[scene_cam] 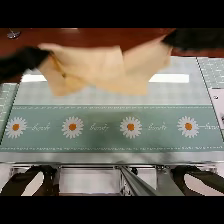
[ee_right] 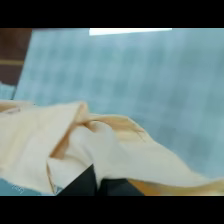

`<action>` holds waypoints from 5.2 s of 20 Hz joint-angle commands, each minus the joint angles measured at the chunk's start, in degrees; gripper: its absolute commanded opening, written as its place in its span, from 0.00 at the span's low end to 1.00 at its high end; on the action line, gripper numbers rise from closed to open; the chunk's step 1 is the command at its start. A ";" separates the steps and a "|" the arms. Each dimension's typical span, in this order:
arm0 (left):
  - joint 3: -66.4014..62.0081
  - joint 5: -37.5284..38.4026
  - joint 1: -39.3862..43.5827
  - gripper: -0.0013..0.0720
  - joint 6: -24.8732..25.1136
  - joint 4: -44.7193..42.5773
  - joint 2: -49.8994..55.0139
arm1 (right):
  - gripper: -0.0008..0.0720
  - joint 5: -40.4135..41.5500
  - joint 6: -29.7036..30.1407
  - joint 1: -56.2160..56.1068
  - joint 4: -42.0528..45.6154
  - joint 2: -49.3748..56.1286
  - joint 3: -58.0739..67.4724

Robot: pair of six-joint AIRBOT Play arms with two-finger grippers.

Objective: Fold the shirts.

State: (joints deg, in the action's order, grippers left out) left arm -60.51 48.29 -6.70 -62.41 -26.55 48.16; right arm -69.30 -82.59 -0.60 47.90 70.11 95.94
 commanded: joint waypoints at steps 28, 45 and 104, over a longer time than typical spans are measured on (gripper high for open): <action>18.16 7.06 8.44 0.05 -5.16 -7.93 14.14 | 0.05 0.81 -2.23 3.37 22.21 -9.77 -28.04; -17.97 36.06 -6.78 0.97 -14.86 -35.26 39.23 | 0.87 -15.98 1.68 22.23 16.98 15.08 -11.47; -54.23 18.32 -11.50 0.05 -9.46 -26.40 -7.28 | 0.05 -13.90 0.83 4.07 16.96 -23.63 27.71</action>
State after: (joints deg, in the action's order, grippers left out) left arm -114.10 65.54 -17.67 -69.23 -46.76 44.27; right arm -78.65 -80.44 3.51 62.61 49.65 123.48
